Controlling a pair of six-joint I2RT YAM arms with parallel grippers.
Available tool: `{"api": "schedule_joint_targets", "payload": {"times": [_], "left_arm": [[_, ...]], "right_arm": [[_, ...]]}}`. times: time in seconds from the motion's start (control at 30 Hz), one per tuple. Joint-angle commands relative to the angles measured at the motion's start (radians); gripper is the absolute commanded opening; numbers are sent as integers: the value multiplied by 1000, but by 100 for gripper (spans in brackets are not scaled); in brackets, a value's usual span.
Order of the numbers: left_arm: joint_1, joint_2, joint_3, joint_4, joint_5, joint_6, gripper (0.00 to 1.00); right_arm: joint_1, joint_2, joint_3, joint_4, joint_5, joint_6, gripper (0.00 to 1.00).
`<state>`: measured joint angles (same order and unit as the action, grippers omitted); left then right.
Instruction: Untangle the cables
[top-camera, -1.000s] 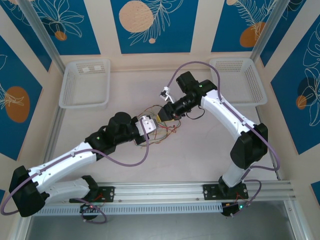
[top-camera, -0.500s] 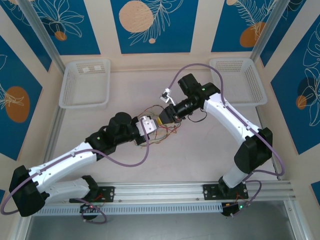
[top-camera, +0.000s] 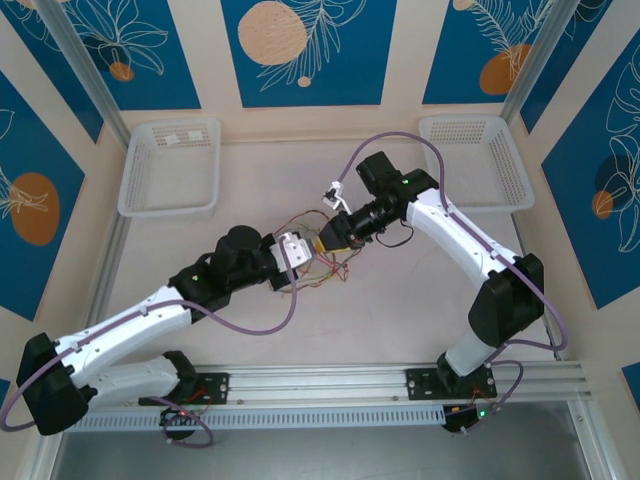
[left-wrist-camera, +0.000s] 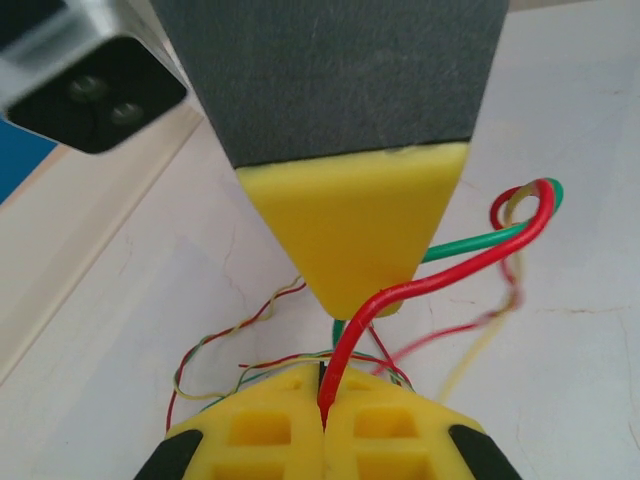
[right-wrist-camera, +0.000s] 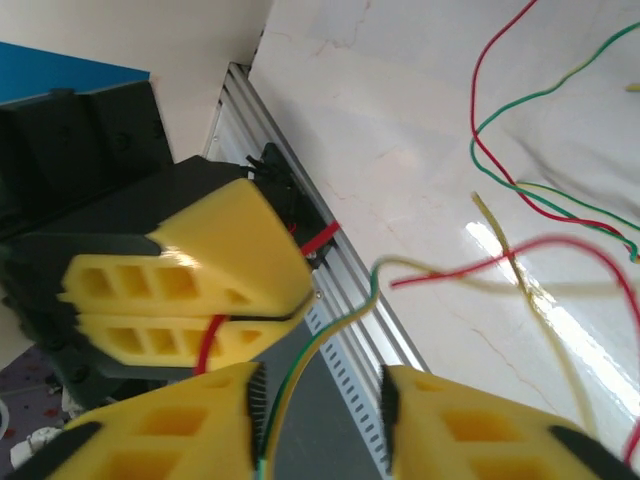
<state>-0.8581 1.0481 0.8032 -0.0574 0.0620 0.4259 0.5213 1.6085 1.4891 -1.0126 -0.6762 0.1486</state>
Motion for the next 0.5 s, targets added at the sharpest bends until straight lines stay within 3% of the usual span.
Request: {"api": "schedule_joint_targets", "payload": {"times": [0.0, 0.27, 0.37, 0.47], "left_arm": [[-14, -31, -19, 57, -8, -10, 0], [-15, -34, -29, 70, -22, -12, 0], [-17, -33, -30, 72, -22, -12, 0], [-18, -32, -32, 80, -24, -13, 0]], "right_arm": [[-4, 13, 8, -14, 26, 13, 41], [-3, 15, -12, 5, -50, 6, 21], [-3, 13, -22, 13, -85, 8, 39], [-3, 17, -28, 27, -118, 18, 43]]}}
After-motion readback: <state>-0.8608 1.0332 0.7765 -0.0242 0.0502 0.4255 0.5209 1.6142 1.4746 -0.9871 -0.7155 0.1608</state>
